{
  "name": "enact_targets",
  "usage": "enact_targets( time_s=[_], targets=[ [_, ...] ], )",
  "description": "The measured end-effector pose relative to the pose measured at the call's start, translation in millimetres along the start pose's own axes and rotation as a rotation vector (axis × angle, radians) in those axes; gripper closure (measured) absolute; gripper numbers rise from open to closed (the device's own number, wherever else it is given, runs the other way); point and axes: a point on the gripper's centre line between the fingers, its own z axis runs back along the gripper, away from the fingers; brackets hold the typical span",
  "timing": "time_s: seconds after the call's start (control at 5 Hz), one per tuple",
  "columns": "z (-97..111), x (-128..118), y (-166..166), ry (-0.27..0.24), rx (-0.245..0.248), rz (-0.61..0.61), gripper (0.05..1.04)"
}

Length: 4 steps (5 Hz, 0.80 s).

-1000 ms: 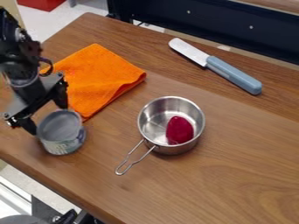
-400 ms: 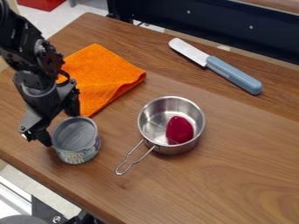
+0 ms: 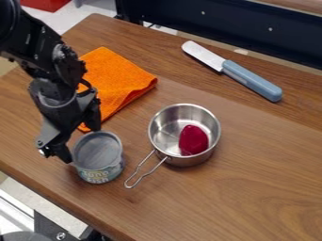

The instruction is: Push the can below the metal pot

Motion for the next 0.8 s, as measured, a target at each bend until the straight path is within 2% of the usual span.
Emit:
enact_targets(
  time_s=[0.2, 0.4, 0.6, 0.8],
  targets=[
    [6.0, -9.4, -1.0, 0.021, 0.019, -0.003, 0.089],
    [17.2, 7.2, -12.5, -0.009, -0.003, 0.025, 0.089],
    [35.3, 35.6, -24.0, -0.048, -0.041, 0.05, 0.089],
    [52.5, 41.9, -30.9, 0.005, -0.041, 0.035, 0.089]
  ],
)
